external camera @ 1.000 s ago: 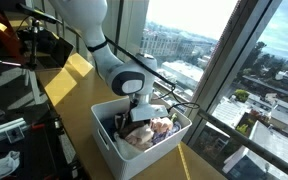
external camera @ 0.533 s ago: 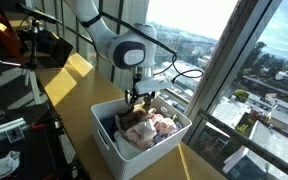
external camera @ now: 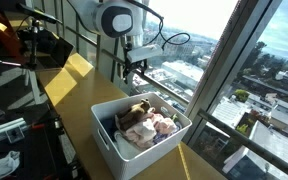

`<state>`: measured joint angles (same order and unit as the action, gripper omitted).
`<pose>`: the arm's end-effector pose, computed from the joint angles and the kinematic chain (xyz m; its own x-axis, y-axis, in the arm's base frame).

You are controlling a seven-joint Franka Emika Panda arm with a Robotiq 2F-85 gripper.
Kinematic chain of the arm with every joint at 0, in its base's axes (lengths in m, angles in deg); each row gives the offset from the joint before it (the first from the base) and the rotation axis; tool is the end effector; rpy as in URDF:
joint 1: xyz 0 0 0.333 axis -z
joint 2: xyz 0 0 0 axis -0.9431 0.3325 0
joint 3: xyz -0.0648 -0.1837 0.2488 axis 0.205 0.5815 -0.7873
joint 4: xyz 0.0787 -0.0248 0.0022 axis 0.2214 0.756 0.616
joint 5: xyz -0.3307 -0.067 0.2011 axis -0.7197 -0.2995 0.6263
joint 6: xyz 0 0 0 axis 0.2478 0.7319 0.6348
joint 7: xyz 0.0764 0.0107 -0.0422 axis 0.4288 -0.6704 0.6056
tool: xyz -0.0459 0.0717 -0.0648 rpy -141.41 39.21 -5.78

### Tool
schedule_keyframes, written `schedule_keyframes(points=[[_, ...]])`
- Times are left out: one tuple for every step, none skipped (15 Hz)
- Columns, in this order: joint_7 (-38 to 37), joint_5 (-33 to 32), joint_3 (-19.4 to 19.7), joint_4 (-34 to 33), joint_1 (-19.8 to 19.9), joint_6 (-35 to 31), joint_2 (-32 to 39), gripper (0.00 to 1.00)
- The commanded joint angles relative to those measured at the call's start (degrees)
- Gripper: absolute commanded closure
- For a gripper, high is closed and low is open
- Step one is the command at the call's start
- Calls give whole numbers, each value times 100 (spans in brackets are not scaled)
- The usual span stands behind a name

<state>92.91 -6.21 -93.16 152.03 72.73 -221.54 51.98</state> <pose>0.6156 0.0372 0.3567 0.0565 0.9981 -0.0251 0.9534 -0.0464 0.2983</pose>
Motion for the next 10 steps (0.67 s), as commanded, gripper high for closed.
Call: schedule_keyframes(points=[[389, 653, -350, 356, -35, -48, -238, 0], [691, 1097, -530, 409, 14, -33, -244, 0], [925, 1469, -656, 416, 40, 13, -247, 0], [449, 932, -377, 256, -131, 2, -80, 0], [611, 1169, -464, 286, -138, 3, -81, 0], [673, 1269, -507, 302, -142, 3, -82, 0], [692, 1293, -518, 307, -143, 3, -82, 0], [703, 1298, -516, 307, -134, 3, -83, 0], [715, 1299, -514, 307, -124, 3, -83, 0], [722, 1301, -513, 307, -117, 3, -83, 0]])
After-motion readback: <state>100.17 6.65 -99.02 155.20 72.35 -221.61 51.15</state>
